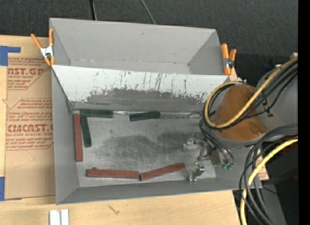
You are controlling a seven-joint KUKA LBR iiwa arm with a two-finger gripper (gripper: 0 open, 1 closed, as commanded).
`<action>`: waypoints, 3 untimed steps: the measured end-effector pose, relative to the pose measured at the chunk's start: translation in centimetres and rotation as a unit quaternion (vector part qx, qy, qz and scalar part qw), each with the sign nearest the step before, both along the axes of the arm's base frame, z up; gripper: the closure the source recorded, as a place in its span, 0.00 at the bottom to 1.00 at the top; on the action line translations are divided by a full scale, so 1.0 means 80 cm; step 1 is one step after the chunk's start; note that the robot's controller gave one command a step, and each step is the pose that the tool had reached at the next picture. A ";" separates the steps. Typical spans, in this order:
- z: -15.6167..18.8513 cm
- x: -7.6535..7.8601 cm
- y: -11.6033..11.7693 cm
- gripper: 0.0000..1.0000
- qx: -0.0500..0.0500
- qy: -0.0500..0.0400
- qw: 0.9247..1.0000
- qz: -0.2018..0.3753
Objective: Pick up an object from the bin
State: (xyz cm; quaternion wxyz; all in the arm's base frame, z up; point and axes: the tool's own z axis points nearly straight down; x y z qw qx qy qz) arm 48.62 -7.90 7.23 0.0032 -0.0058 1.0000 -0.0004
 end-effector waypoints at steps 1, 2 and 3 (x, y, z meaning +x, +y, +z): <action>0.000 0.000 0.000 0.00 0.000 0.000 1.000 0.000; 0.004 0.024 0.072 1.00 -0.001 -0.001 0.997 0.081; 0.004 0.024 0.072 1.00 -0.001 -0.001 0.997 0.081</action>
Offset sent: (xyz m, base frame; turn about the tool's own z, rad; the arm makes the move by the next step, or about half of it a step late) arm 0.0153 0.0583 -0.0023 -0.1631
